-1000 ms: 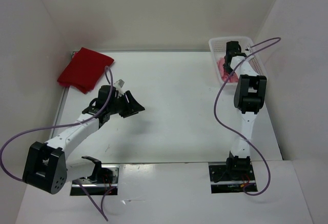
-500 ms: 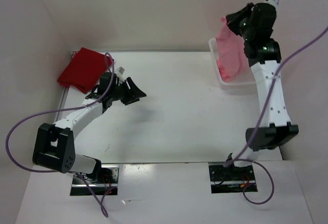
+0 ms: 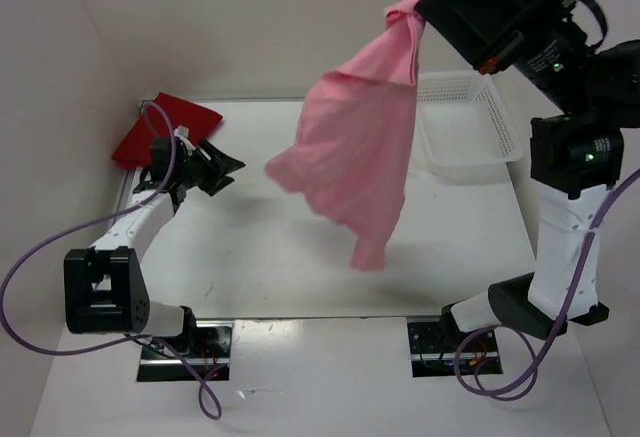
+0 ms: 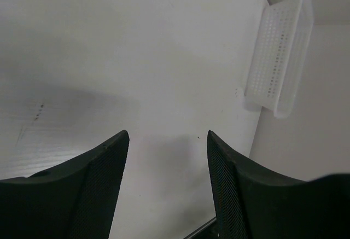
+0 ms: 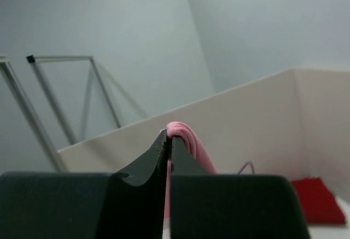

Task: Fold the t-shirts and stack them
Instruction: Grab crumpled tshirt from bin with the right arm, then move the tshirt to the center of the board

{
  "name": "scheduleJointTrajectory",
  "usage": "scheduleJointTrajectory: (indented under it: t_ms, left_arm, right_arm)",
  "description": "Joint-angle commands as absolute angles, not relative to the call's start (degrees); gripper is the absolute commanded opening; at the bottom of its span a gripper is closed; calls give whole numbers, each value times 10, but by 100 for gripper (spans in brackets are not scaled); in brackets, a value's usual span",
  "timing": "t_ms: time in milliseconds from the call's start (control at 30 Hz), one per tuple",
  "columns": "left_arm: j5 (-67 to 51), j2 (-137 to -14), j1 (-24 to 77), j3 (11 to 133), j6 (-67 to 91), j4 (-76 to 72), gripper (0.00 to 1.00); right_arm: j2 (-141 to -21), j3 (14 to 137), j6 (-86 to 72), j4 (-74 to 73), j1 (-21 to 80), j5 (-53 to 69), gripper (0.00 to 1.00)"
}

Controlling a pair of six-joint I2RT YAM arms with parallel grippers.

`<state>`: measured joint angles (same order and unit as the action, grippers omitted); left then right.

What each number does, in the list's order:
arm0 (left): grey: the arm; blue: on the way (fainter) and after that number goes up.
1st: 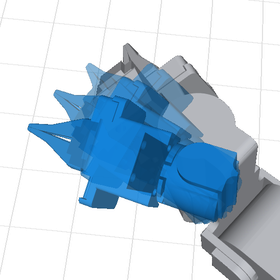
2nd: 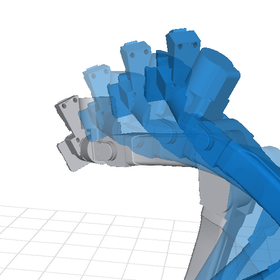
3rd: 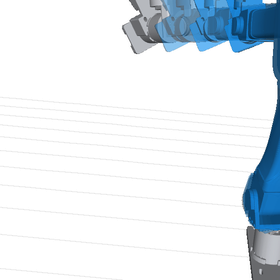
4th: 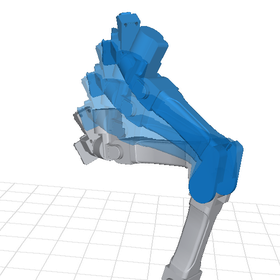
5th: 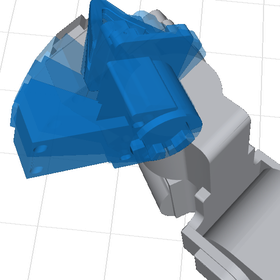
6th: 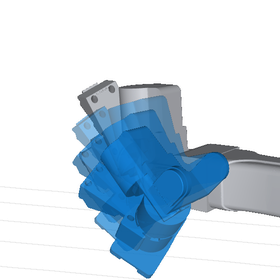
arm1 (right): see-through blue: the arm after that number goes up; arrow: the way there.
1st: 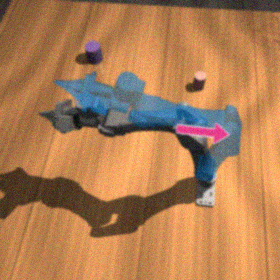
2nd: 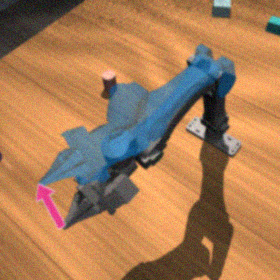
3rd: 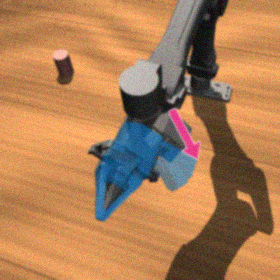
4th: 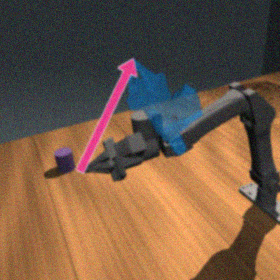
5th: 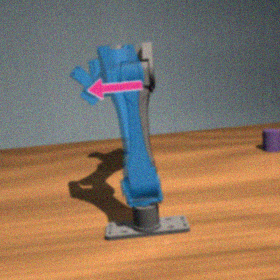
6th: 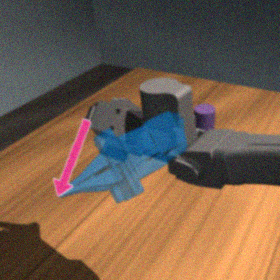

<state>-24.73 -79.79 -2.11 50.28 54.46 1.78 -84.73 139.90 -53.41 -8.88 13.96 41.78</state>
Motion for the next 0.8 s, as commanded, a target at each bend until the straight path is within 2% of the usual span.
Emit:
scheduleJointTrajectory:
  t_ms: [0,167,267,300,333,433,467,500,533,567,600,667,733,767]
  left_arm:
    - [-256,-761,-51,502,555,5,67]
    - [-220,-699,-62,489,514,47,67]
    - [-213,-684,-69,483,486,66,67]
    - [-213,-684,-69,483,479,66,67]
    - [-207,-684,-69,483,464,71,67]
    - [-195,-696,-69,506,428,91,65]
    - [-195,-701,-69,511,418,98,64]
    - [-187,-701,-56,518,405,118,64]
    - [-181,-701,-48,523,394,128,64]
    - [-175,-701,-42,523,373,147,64]
    - [-170,-701,-36,523,364,156,64]
    - [-156,-701,-22,514,352,177,64]
    - [-140,-701,-5,497,345,184,64]
    - [-134,-708,3,490,345,184,64]
  right_arm:
    - [-864,1293,-581,-32,152,486,0]
    - [-907,1071,-515,-56,157,491,0]
    - [-1017,1055,-467,-105,177,445,0]
    - [-1061,1077,-454,-159,185,435,0]
    - [-1159,1165,-424,-199,196,394,0]
    - [-1331,1388,-412,-321,221,338,2]
    - [-1359,1436,-429,-341,221,328,6]
    - [-1378,1514,-429,-381,221,315,15]
    - [-1399,1543,-424,-403,221,289,18]
    - [-1399,1563,-400,-423,221,275,21]
    - [-1399,1573,-384,-457,221,257,29]
    - [-1349,1530,-352,-470,221,210,36]
    - [-1281,1339,-327,-400,221,200,46]
    - [-1192,1252,-327,-351,221,193,48]
